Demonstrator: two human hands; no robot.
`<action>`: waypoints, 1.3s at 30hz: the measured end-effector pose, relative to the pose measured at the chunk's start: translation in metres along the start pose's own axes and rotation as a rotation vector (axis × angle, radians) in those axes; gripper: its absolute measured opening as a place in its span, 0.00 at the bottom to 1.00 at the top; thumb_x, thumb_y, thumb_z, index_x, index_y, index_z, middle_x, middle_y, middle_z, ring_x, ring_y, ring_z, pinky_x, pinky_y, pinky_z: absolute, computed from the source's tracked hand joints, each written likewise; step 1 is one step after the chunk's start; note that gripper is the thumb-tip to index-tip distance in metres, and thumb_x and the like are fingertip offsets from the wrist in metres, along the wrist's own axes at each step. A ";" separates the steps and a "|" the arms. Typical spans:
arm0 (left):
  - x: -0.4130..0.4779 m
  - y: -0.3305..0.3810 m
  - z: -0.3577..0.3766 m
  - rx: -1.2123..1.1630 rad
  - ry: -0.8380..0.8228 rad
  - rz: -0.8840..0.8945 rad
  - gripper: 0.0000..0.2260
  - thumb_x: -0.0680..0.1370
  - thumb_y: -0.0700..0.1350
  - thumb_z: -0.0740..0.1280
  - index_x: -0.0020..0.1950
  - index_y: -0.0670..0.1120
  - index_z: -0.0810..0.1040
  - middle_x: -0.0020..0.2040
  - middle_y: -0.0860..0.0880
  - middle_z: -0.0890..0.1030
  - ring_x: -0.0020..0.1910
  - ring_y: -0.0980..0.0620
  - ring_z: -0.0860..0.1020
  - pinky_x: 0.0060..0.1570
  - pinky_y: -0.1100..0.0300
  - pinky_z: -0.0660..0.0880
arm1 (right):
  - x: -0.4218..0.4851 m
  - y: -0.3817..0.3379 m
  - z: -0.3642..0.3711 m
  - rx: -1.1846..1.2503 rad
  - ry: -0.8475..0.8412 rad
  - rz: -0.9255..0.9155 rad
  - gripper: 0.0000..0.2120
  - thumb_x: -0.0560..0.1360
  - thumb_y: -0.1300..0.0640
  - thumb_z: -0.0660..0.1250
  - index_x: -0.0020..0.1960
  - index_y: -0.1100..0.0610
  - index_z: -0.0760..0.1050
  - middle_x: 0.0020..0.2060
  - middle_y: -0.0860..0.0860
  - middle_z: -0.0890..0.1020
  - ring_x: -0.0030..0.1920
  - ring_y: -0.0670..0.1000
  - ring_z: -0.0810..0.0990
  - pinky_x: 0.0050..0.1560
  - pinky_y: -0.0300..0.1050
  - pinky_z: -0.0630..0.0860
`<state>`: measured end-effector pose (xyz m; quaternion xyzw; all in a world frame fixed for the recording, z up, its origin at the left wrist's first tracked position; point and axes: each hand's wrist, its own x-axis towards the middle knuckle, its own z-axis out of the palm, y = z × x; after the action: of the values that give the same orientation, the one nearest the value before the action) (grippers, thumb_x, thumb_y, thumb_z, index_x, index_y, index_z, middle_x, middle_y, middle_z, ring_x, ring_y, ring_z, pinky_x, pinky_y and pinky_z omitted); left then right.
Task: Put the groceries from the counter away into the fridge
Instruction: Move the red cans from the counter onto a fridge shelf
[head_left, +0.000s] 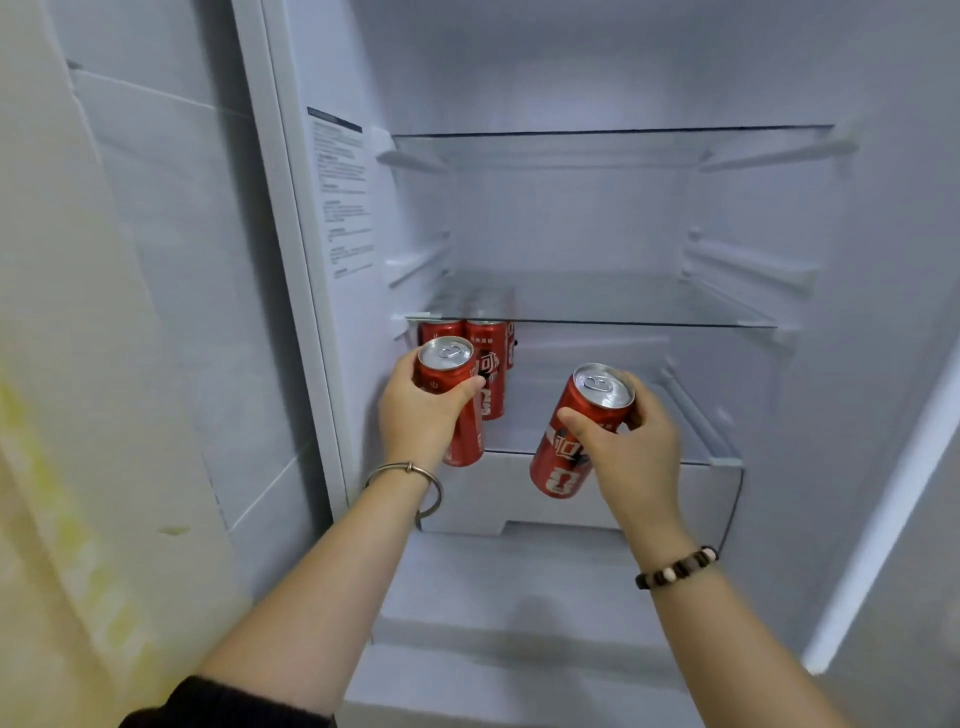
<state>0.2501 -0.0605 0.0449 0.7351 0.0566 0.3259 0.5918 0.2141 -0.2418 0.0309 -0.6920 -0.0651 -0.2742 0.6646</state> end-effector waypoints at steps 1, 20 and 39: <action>0.008 -0.003 0.004 0.015 0.015 0.001 0.26 0.62 0.49 0.79 0.58 0.50 0.76 0.52 0.53 0.81 0.51 0.54 0.79 0.53 0.56 0.77 | 0.009 0.004 0.005 0.008 0.001 -0.004 0.23 0.65 0.62 0.76 0.57 0.50 0.75 0.49 0.40 0.79 0.46 0.31 0.77 0.42 0.24 0.73; 0.052 -0.024 0.034 0.096 0.073 -0.019 0.28 0.67 0.50 0.77 0.65 0.51 0.72 0.58 0.51 0.80 0.55 0.52 0.78 0.53 0.60 0.73 | 0.089 0.038 0.065 -0.142 -0.164 0.051 0.25 0.65 0.51 0.77 0.59 0.47 0.73 0.46 0.39 0.80 0.46 0.38 0.79 0.43 0.33 0.73; 0.029 -0.087 0.035 0.244 -0.075 -0.028 0.28 0.73 0.44 0.72 0.71 0.50 0.66 0.63 0.50 0.76 0.61 0.50 0.75 0.62 0.50 0.73 | 0.087 0.068 0.062 -0.264 -0.394 0.194 0.25 0.71 0.58 0.73 0.66 0.56 0.70 0.58 0.51 0.78 0.58 0.50 0.76 0.53 0.42 0.71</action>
<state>0.3183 -0.0505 -0.0245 0.8126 0.0838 0.2805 0.5040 0.3365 -0.2136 0.0131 -0.8158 -0.0902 -0.0753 0.5662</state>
